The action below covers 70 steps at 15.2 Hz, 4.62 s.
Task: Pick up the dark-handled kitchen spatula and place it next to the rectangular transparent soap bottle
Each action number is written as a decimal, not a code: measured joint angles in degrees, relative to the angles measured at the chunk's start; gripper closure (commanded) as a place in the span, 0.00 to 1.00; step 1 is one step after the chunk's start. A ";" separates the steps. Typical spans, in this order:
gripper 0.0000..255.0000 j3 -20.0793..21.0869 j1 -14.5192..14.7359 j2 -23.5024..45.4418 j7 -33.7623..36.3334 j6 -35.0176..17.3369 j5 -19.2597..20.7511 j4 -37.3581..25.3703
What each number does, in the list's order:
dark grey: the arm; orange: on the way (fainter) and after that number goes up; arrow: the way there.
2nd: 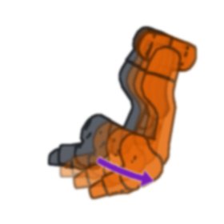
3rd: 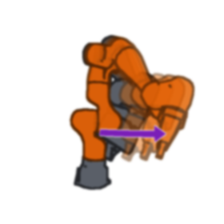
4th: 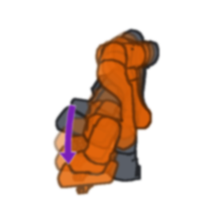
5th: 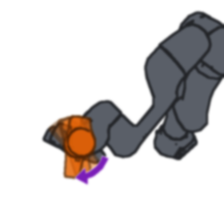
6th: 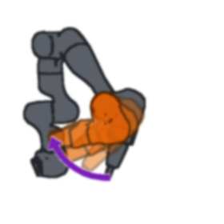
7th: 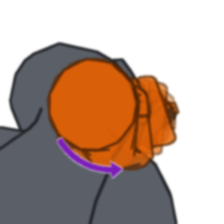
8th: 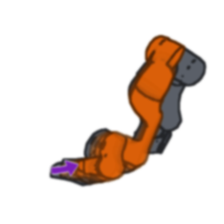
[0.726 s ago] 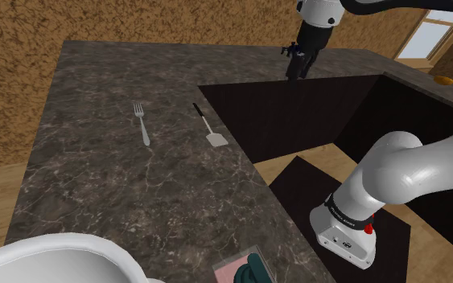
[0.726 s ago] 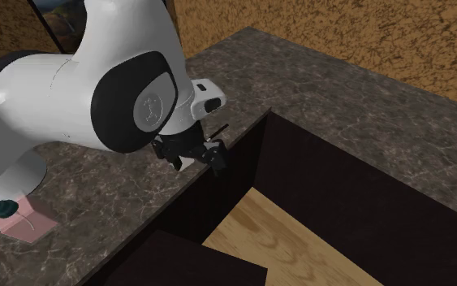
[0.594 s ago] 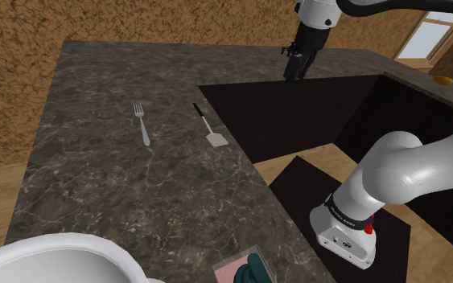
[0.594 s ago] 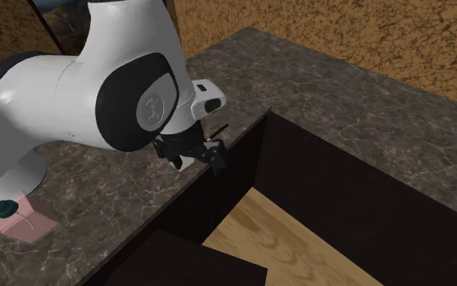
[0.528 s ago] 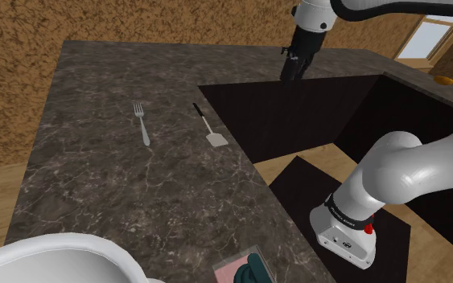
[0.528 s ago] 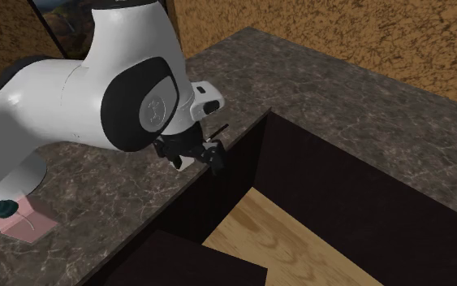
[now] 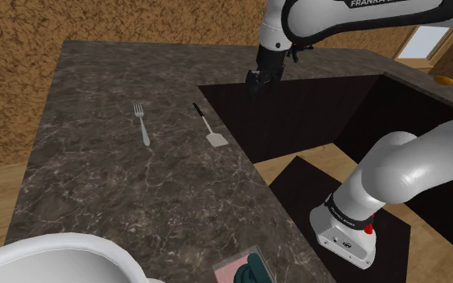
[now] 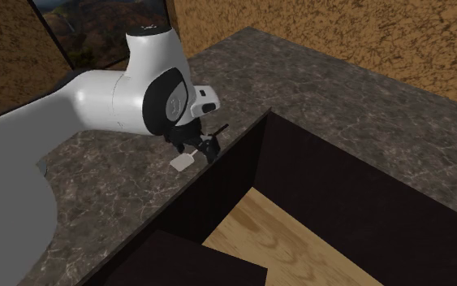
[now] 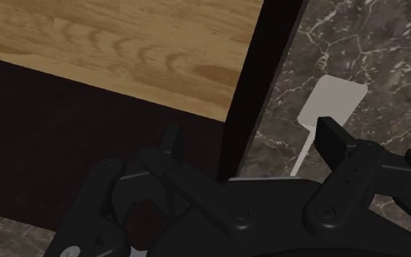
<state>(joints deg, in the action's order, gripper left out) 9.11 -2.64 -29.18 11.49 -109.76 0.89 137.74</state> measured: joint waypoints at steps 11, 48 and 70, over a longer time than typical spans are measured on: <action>0.00 5.28 -1.92 23.40 17.66 -15.67 1.10 -8.91; 1.00 5.70 -1.74 35.46 25.84 -20.69 4.01 -16.44; 1.00 5.87 -1.92 29.27 23.80 -4.60 1.47 -26.61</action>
<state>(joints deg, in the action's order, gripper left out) 14.99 -4.56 0.09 35.29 -114.37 2.35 111.13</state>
